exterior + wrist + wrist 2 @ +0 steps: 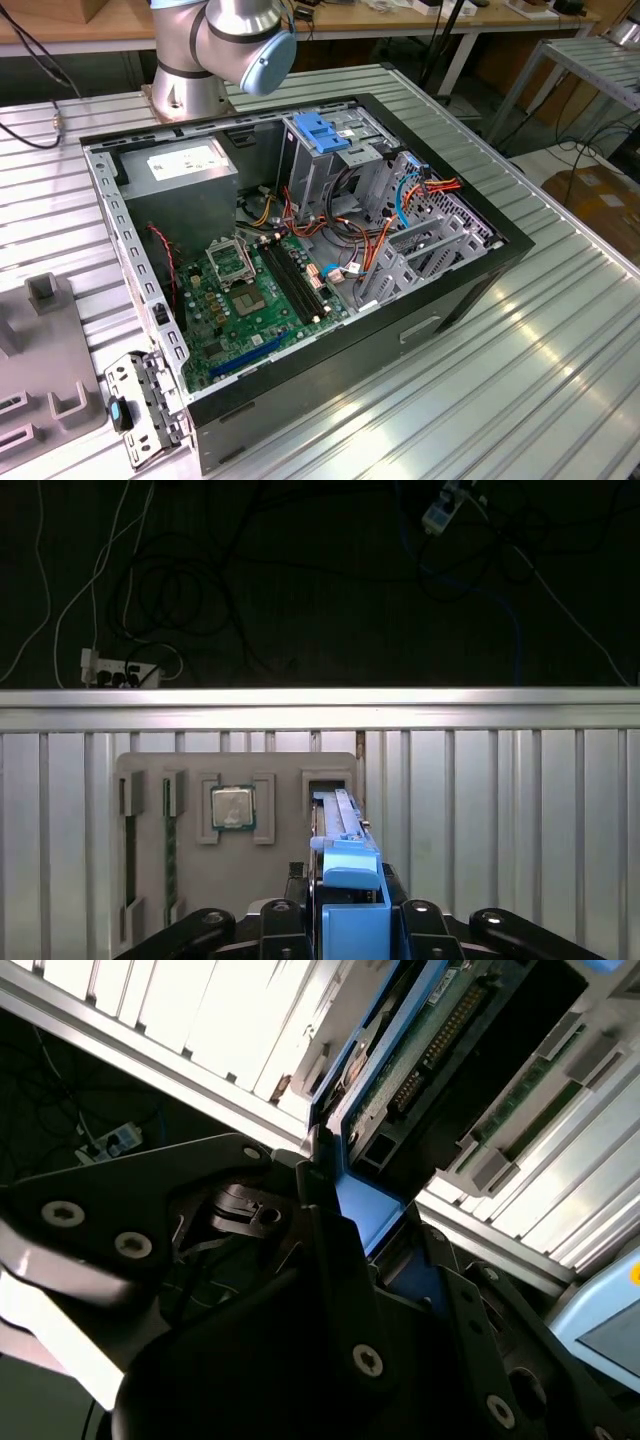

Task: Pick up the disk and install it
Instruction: 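Pick up the disk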

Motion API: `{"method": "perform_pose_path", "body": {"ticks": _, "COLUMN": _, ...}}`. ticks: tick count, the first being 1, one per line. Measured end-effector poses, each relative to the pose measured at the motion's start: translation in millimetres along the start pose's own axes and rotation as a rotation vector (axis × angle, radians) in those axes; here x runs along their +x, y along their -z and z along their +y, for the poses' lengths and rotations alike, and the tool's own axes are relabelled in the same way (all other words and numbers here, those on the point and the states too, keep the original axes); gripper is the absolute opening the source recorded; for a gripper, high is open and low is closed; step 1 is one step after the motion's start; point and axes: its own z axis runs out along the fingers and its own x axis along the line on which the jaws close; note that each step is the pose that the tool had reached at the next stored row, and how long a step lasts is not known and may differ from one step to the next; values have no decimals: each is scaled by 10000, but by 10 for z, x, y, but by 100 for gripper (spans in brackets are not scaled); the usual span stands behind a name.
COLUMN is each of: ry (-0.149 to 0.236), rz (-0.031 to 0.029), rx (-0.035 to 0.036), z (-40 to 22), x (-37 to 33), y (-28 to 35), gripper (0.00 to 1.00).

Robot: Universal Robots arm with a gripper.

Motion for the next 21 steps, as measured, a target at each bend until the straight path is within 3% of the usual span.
{"method": "perform_pose_path", "body": {"ticks": 21, "ry": 0, "rz": -2, "rx": 1, "z": 2, "x": 0, "y": 134, "gripper": 37}}
